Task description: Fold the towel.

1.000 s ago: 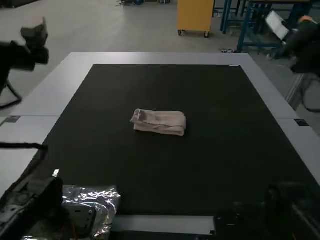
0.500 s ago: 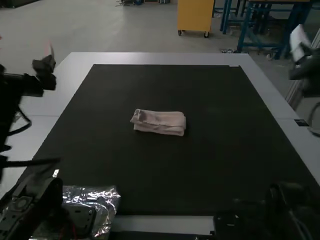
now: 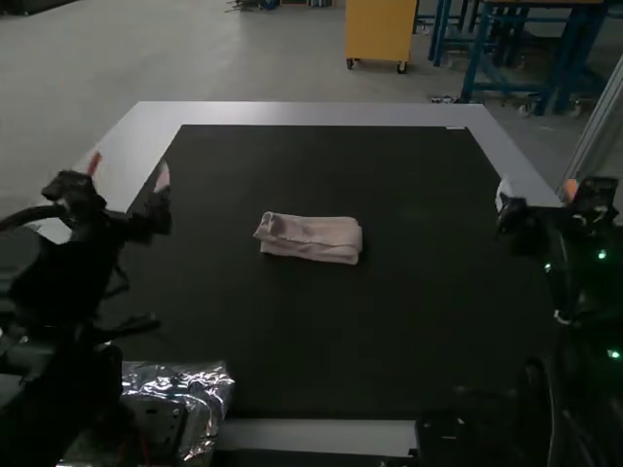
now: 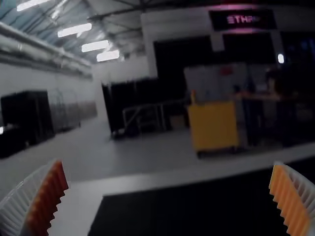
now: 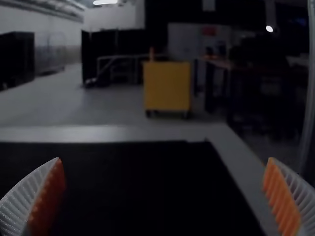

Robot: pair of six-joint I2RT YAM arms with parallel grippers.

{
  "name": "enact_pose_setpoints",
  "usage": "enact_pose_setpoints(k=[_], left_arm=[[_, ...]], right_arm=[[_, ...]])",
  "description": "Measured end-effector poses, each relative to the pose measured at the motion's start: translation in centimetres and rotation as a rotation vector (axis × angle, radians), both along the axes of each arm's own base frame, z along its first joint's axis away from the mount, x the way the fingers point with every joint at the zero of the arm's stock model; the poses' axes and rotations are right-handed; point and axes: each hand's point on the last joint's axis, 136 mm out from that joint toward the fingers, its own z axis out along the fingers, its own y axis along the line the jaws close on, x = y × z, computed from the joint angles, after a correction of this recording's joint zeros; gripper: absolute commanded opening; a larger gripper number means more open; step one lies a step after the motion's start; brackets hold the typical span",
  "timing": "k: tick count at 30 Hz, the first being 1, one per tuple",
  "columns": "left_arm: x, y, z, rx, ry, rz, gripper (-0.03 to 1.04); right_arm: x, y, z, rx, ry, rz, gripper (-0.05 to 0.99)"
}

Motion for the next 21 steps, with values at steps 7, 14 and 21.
enact_pose_setpoints(k=[7,14,21], left_arm=[[1.1,0.3,-6.6,-0.021,0.273,0.016,0.97],[1.1,0.3,-6.9,-0.035,0.285,0.015,0.97],[1.1,0.3,-6.9,-0.038,0.285,0.015,0.97]], right_arm=[[0.6,-1.1,-7.0,-0.082,0.243,-0.069,0.91],[0.6,-0.5,-7.6,-0.129,0.266,-0.034,0.91],[0.6,0.0,-7.6,-0.142,0.264,-0.005,0.91]])
